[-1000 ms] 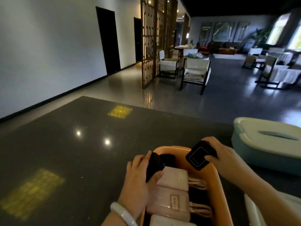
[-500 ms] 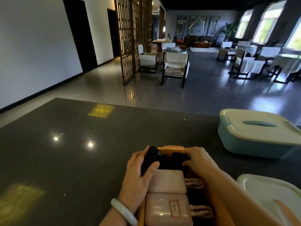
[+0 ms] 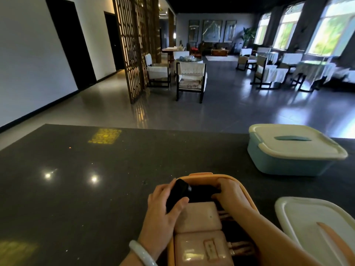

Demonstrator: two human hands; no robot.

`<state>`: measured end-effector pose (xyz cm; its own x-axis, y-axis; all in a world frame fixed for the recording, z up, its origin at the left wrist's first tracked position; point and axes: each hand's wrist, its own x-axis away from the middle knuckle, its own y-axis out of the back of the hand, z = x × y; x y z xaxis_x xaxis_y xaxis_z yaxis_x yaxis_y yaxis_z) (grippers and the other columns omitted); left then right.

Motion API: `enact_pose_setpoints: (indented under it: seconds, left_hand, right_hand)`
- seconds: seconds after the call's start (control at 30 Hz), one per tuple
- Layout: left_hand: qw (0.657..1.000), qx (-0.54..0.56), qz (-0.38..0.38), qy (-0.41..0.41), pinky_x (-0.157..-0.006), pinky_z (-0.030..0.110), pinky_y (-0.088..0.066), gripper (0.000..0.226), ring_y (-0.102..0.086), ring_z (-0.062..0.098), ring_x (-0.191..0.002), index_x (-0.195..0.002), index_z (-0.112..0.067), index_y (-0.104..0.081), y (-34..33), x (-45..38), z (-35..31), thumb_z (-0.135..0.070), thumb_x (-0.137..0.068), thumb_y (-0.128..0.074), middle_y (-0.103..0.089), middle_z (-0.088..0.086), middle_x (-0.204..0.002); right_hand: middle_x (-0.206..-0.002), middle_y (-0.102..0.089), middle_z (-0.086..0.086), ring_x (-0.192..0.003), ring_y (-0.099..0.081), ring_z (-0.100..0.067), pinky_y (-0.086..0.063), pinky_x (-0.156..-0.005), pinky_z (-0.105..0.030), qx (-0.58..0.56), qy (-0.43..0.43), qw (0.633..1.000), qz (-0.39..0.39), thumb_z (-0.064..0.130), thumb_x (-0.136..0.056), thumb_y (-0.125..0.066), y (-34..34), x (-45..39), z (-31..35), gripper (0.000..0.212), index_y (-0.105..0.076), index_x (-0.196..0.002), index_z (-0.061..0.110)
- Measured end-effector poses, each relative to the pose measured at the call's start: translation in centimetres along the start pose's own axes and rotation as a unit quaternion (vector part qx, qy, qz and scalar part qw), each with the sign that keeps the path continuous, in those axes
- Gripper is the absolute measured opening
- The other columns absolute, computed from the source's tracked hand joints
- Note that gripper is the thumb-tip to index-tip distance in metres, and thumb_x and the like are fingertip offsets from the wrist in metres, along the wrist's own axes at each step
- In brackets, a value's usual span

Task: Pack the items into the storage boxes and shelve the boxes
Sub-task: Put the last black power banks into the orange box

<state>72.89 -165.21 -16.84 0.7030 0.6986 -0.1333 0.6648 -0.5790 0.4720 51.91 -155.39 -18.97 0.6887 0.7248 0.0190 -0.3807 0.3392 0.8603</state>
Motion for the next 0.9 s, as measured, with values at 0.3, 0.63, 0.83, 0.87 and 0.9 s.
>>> enact_pose_setpoints:
  seconds: [0.3, 0.63, 0.83, 0.87, 0.9]
  left_hand:
    - [0.999, -0.011, 0.044, -0.015, -0.100, 0.019, -0.033, 0.076, -0.031, -0.005, -0.121, -0.143, -0.044, -0.031, 1.1, -0.7, 0.0, -0.075, -0.074, -0.040, -0.034, -0.030, -0.123]
    - [0.995, -0.045, 0.038, -0.080, -0.089, 0.013, -0.031, 0.064, -0.025, -0.008, -0.114, -0.139, -0.046, -0.029, 0.8, -1.0, -1.8, -0.061, -0.083, -0.056, -0.029, -0.026, -0.128]
    - [0.985, -0.069, 0.057, -0.147, -0.103, 0.022, -0.030, 0.067, -0.021, -0.004, -0.119, -0.139, -0.045, -0.027, -1.2, -1.5, -3.4, -0.045, -0.084, -0.065, -0.025, -0.023, -0.133]
    - [0.984, -0.079, 0.059, -0.151, -0.107, 0.025, -0.027, 0.067, -0.019, -0.003, -0.122, -0.141, -0.043, -0.026, -1.1, -1.6, -3.3, -0.047, -0.086, -0.063, -0.024, -0.021, -0.137]
    - [0.983, -0.093, 0.059, -0.145, -0.110, 0.028, -0.023, 0.066, -0.016, -0.003, -0.126, -0.144, -0.041, -0.025, -1.1, -1.8, -2.9, -0.048, -0.088, -0.059, -0.022, -0.019, -0.142]
  right_hand:
    - [-0.094, -0.064, 0.013, -0.079, -0.062, 0.002, -0.049, -0.069, -0.016, -0.041, -0.043, 0.998, 0.009, 0.024, -0.083, -0.071, 1.4, 0.1, 1.2, 0.029, -0.060, -0.107, 0.034]
    - [-0.077, -0.072, 0.009, -0.066, -0.067, -0.003, -0.048, -0.053, -0.010, -0.220, -0.009, 0.969, 0.108, 0.033, -0.091, -0.057, 6.6, 4.1, 7.0, 0.015, -0.066, -0.098, 0.023]
    - [-0.081, -0.072, 0.009, -0.071, -0.067, -0.001, -0.048, -0.061, -0.016, -0.182, -0.016, 0.981, 0.068, 0.031, -0.087, -0.064, 8.2, 5.8, 7.2, 0.007, -0.067, -0.093, 0.031]
    - [-0.080, -0.071, 0.010, -0.070, -0.066, 0.001, -0.047, -0.059, -0.015, -0.179, -0.021, 0.982, 0.049, 0.029, -0.087, -0.065, 8.6, 5.8, 6.7, 0.007, -0.066, -0.092, 0.032]
    - [-0.077, -0.070, 0.010, -0.067, -0.066, 0.002, -0.046, -0.056, -0.014, -0.174, -0.026, 0.984, 0.023, 0.027, -0.086, -0.066, 9.0, 5.8, 6.0, 0.008, -0.066, -0.091, 0.033]
